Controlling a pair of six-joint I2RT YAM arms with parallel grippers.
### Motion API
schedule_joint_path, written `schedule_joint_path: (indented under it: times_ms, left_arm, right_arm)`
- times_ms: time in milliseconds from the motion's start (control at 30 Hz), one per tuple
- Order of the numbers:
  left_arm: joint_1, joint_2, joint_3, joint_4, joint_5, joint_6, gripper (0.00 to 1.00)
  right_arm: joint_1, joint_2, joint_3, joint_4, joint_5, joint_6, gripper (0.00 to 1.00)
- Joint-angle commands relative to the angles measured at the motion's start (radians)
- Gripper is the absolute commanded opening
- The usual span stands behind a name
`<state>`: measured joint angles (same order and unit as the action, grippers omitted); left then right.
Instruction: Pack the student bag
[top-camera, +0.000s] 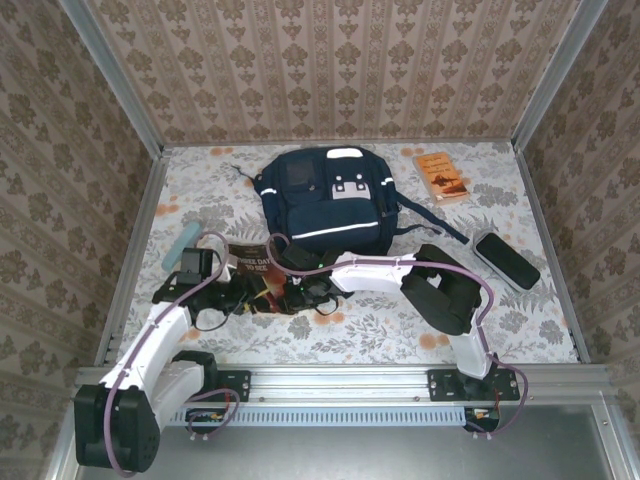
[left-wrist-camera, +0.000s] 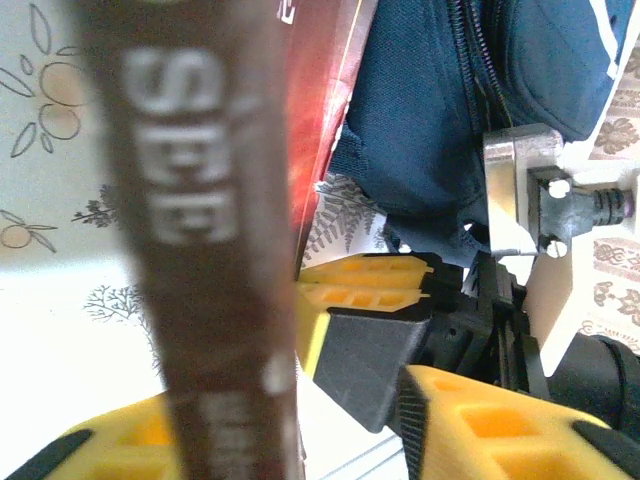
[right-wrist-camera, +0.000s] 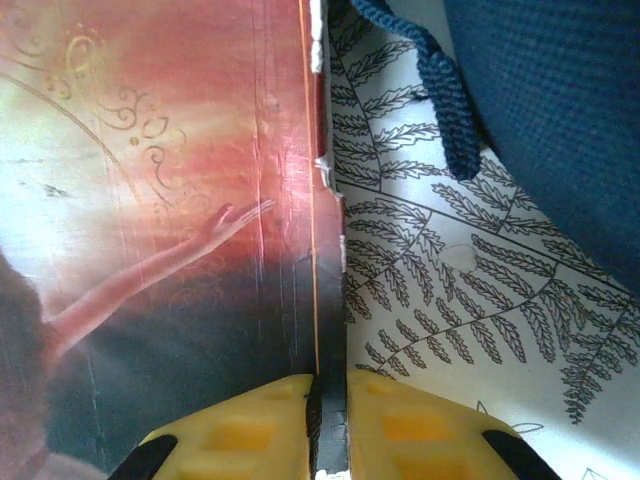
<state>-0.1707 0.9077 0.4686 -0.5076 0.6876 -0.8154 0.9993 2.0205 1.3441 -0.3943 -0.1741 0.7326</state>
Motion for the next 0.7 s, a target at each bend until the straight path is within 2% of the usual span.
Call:
schedule_joint_path:
  times_ms: [0,133,300,500,667]
  left_arm:
    - [0.008,0.005,0.046,-0.060,-0.019,0.030,0.34]
    - [0.019,0.000,0.062,-0.117,-0.090,0.049,0.26]
    - [0.025,-0.013,0.111,-0.200,-0.171,0.081,0.12]
    - [0.019,-0.066,0.247,-0.277,-0.269,0.074,0.07]
    - [-0.021,-0.090,0.362,-0.239,-0.312,0.006,0.07]
  right_arm:
    - [0.015,0.059,-0.042,-0.040,-0.023,-0.005,0.18]
    - [0.013,0.015,-0.045,-0.050,-0.003,-0.006,0.21]
    - [0.008,-0.098,-0.064,-0.037,0.007,-0.007,0.33]
    - [-0.005,-0.299,-0.134,-0.008,0.028,-0.011,0.51]
    - [-0.059,-0.501,-0.241,0.054,0.021,0.040,0.70]
